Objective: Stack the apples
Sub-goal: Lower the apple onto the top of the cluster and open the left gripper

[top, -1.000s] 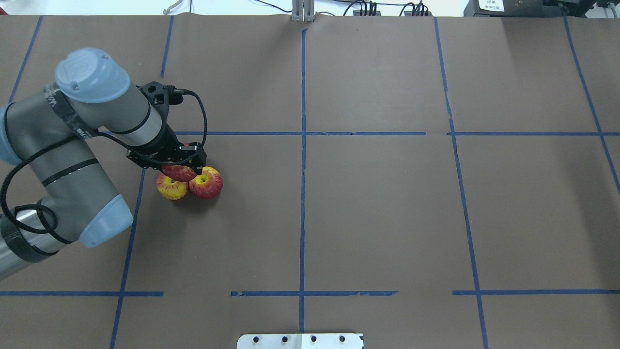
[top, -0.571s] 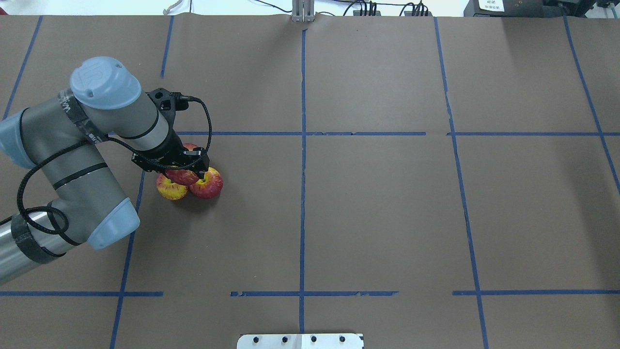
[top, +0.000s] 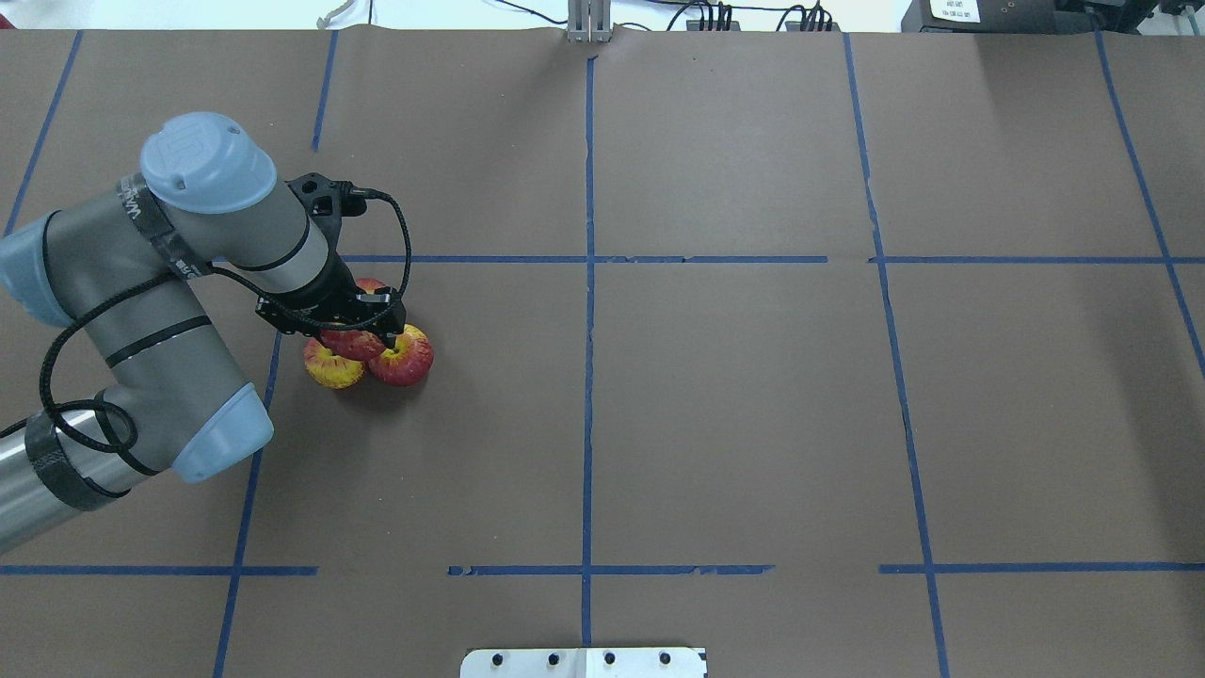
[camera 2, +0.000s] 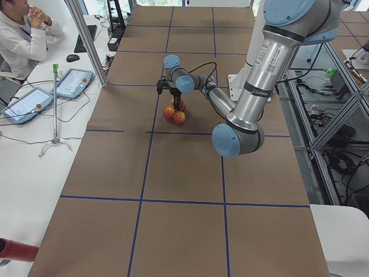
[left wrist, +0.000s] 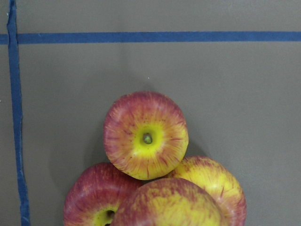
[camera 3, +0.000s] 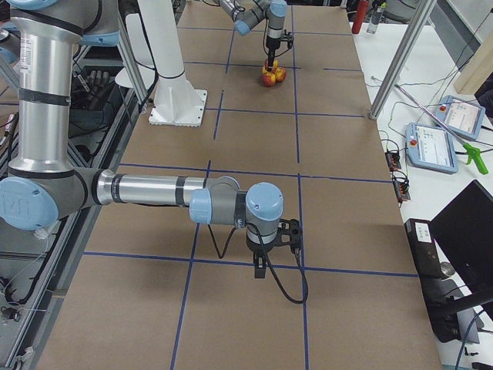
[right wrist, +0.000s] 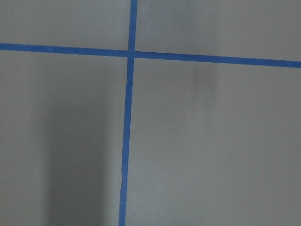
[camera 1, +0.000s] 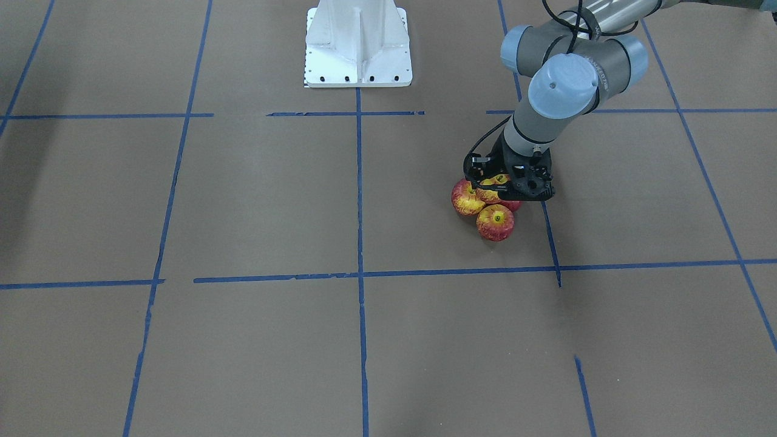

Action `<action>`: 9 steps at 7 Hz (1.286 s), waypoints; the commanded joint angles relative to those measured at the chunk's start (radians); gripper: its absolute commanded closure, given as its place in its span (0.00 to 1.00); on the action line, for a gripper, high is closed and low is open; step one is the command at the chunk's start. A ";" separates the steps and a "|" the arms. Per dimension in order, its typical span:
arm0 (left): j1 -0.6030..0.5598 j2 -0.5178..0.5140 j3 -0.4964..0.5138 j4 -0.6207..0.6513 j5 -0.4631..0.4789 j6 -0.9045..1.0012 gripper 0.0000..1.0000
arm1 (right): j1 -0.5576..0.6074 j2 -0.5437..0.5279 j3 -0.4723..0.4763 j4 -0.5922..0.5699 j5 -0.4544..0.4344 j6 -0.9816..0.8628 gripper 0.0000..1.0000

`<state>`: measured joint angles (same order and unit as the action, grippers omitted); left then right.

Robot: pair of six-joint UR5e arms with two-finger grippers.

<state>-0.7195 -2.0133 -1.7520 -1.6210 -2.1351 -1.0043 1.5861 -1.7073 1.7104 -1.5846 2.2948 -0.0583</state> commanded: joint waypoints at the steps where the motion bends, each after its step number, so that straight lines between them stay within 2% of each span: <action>1: 0.000 0.005 0.002 0.000 0.000 0.001 0.38 | 0.000 0.000 0.000 0.000 0.000 0.000 0.00; 3: 0.000 0.007 0.000 0.000 0.001 0.001 0.37 | 0.000 0.000 0.000 0.000 0.000 0.000 0.00; 4: 0.000 0.007 -0.004 0.001 0.001 0.001 0.00 | 0.000 0.000 0.000 0.000 0.000 0.000 0.00; 7: -0.012 0.011 -0.018 0.007 0.001 0.001 0.00 | 0.000 0.000 0.000 0.000 0.000 0.000 0.00; 8: -0.038 0.013 -0.058 0.027 0.001 0.003 0.00 | 0.000 0.000 0.000 0.000 0.000 0.000 0.00; 9: -0.119 0.013 -0.143 0.106 0.000 0.007 0.00 | 0.000 0.000 0.000 0.000 0.000 0.000 0.00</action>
<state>-0.7654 -2.0012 -1.8140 -1.5844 -2.1340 -1.0012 1.5862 -1.7073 1.7104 -1.5846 2.2949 -0.0583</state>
